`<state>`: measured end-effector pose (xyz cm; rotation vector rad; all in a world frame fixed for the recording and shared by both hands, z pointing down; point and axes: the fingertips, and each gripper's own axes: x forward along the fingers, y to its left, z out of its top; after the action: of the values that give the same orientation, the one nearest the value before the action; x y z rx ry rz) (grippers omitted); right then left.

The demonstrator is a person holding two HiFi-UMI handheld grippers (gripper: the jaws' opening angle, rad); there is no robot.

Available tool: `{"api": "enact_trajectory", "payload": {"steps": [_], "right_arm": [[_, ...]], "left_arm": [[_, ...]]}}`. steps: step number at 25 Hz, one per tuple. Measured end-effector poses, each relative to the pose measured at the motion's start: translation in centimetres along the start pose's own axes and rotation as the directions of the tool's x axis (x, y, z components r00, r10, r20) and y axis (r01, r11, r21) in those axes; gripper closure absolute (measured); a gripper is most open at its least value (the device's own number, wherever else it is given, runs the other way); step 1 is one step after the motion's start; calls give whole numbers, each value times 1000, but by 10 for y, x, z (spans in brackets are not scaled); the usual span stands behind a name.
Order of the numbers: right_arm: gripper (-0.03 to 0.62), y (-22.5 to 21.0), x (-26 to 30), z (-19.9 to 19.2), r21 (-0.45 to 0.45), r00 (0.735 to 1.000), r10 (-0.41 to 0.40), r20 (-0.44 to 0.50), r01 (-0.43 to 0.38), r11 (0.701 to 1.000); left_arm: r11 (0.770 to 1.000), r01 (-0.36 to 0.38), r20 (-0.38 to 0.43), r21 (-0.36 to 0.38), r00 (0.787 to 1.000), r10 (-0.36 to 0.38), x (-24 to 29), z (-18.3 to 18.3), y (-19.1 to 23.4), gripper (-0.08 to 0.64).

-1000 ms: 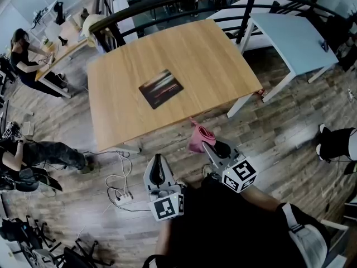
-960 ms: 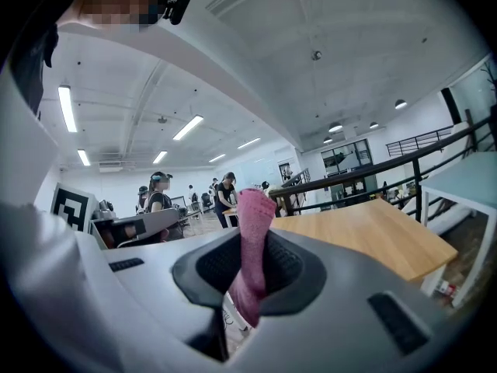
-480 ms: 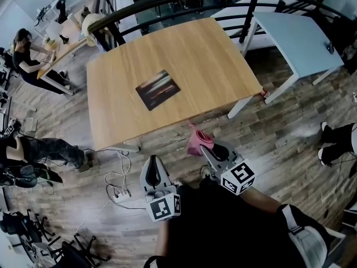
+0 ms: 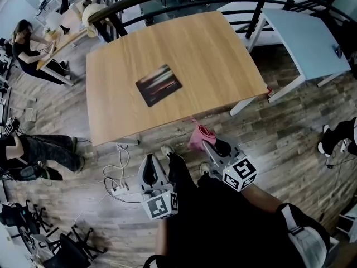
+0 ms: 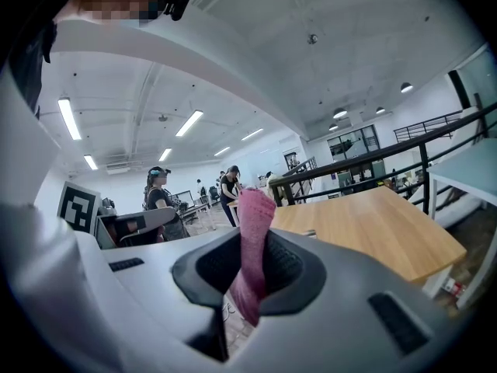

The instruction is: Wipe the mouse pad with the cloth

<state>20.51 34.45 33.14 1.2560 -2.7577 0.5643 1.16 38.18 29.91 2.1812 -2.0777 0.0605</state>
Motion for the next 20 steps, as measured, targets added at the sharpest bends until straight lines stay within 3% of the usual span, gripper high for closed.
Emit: {"api": "enact_trajectory", "payload": {"steps": [13,20], "right_arm": [[528,-23,110,18,-21,998,-53,-45,52,998],[528,-29,191,35,-29,993,-87,-81,85,996]], "left_arm": [[999,34,-38,-39,999,-35,108,-10,65,525],[994,86,-108,-70,990,-93,176,-22,113,525]]}}
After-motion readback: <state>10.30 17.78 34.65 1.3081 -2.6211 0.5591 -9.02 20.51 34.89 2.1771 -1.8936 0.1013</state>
